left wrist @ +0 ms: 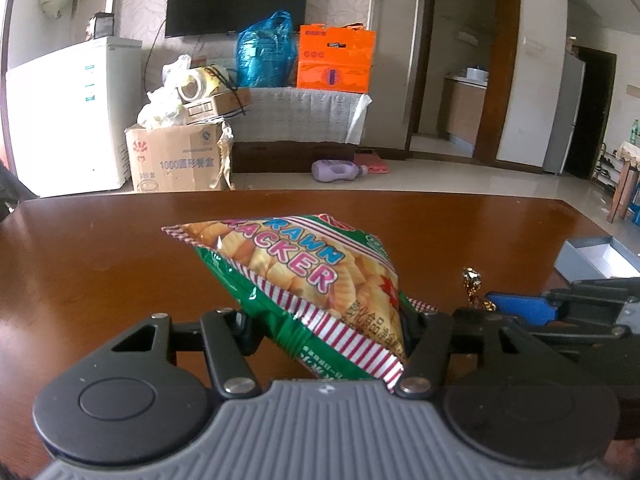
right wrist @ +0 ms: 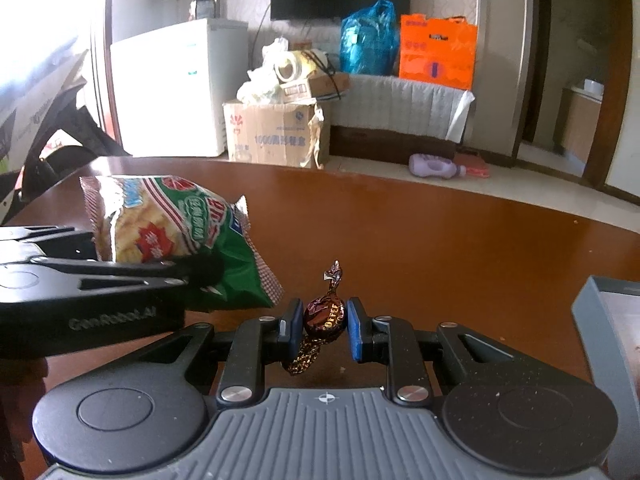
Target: Organize snacks
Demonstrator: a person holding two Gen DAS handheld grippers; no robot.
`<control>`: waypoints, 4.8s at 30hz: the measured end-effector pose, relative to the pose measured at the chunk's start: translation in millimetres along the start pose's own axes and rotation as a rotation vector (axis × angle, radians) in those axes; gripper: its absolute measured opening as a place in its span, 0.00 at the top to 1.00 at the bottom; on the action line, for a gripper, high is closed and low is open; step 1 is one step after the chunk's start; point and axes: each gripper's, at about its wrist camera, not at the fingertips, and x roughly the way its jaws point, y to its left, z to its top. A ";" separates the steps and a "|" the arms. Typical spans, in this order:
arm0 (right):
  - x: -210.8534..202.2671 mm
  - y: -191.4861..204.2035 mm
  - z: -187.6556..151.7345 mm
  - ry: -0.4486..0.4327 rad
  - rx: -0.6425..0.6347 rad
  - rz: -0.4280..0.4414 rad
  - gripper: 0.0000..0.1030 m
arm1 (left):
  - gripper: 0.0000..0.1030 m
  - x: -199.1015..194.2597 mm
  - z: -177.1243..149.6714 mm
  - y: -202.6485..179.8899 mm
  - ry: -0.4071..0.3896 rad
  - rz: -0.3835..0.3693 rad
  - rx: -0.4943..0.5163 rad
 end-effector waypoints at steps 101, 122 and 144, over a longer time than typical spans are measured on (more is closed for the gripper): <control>-133.5 -245.3 -100.1 -0.064 0.345 -0.399 0.66 | 0.13 45.7 0.5 -393.5 -0.092 -0.351 0.232; -135.6 -240.1 -99.3 -0.092 0.320 -0.418 0.36 | 0.05 43.5 0.8 -386.1 -0.077 -0.363 0.218; -159.2 -206.3 -90.8 -0.133 0.323 -0.360 0.20 | 0.04 -28.2 14.6 -325.9 -0.133 -0.217 0.232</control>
